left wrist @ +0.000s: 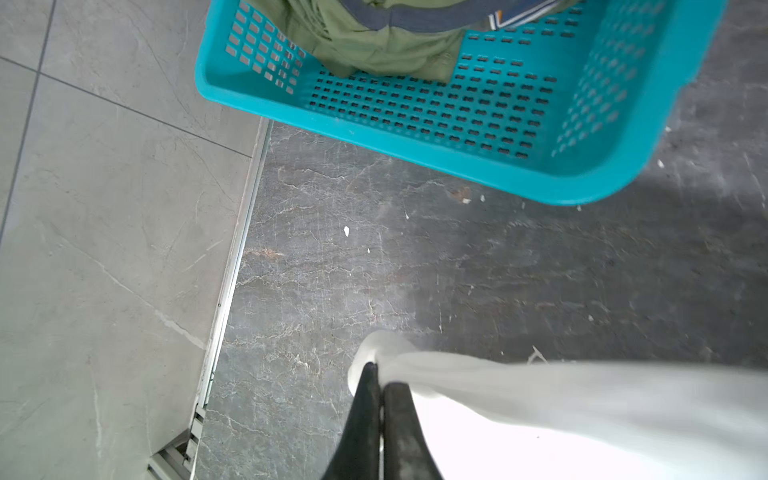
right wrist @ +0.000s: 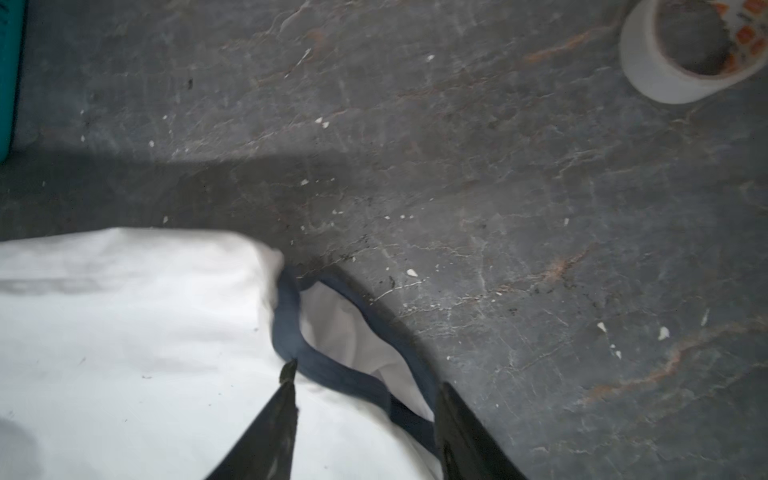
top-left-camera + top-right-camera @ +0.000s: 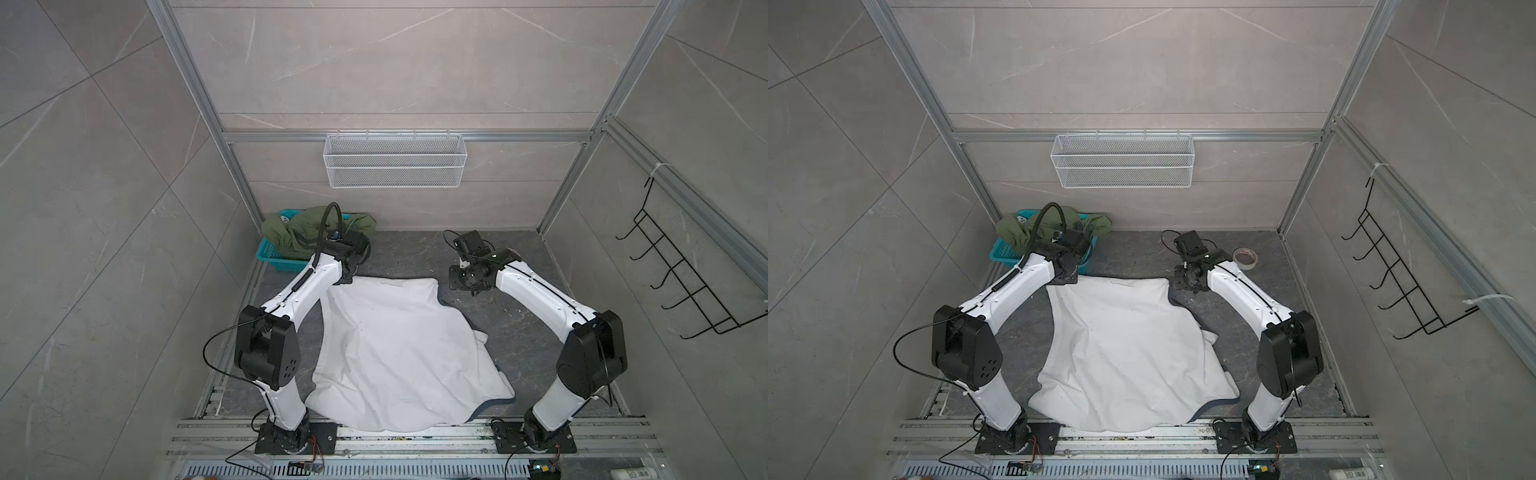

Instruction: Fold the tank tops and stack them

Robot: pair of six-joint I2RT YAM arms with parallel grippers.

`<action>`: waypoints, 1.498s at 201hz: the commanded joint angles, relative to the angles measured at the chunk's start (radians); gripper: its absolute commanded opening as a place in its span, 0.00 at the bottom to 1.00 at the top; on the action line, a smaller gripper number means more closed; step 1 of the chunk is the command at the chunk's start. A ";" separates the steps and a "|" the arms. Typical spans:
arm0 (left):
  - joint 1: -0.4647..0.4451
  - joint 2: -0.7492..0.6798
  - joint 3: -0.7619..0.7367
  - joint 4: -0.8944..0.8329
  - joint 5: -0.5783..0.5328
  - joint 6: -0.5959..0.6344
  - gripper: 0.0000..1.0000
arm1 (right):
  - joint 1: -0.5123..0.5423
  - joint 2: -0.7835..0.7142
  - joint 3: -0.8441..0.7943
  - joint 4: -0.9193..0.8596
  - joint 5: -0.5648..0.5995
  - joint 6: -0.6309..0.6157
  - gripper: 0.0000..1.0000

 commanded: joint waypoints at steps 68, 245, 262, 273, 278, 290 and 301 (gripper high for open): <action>-0.005 -0.049 -0.090 0.117 0.119 0.035 0.00 | -0.158 -0.142 -0.454 0.149 -0.158 0.175 0.56; 0.018 -0.115 -0.151 0.128 0.108 0.033 0.00 | -0.157 -0.265 -0.457 0.067 0.033 0.149 0.00; 0.026 -0.140 -0.161 0.135 0.095 0.026 0.00 | -0.157 -0.334 -0.384 -0.009 0.137 0.107 0.00; 0.034 -0.157 -0.170 0.144 0.099 0.024 0.00 | -0.157 -0.377 -0.342 -0.044 0.197 0.083 0.00; 0.037 -0.162 -0.175 0.151 0.104 0.024 0.00 | -0.158 -0.394 -0.326 -0.057 0.216 0.074 0.00; 0.044 -0.171 -0.178 0.159 0.113 0.024 0.00 | -0.157 -0.416 -0.298 -0.080 0.260 0.060 0.00; 0.047 -0.169 -0.178 0.161 0.119 0.023 0.00 | -0.158 -0.422 -0.290 -0.091 0.283 0.058 0.00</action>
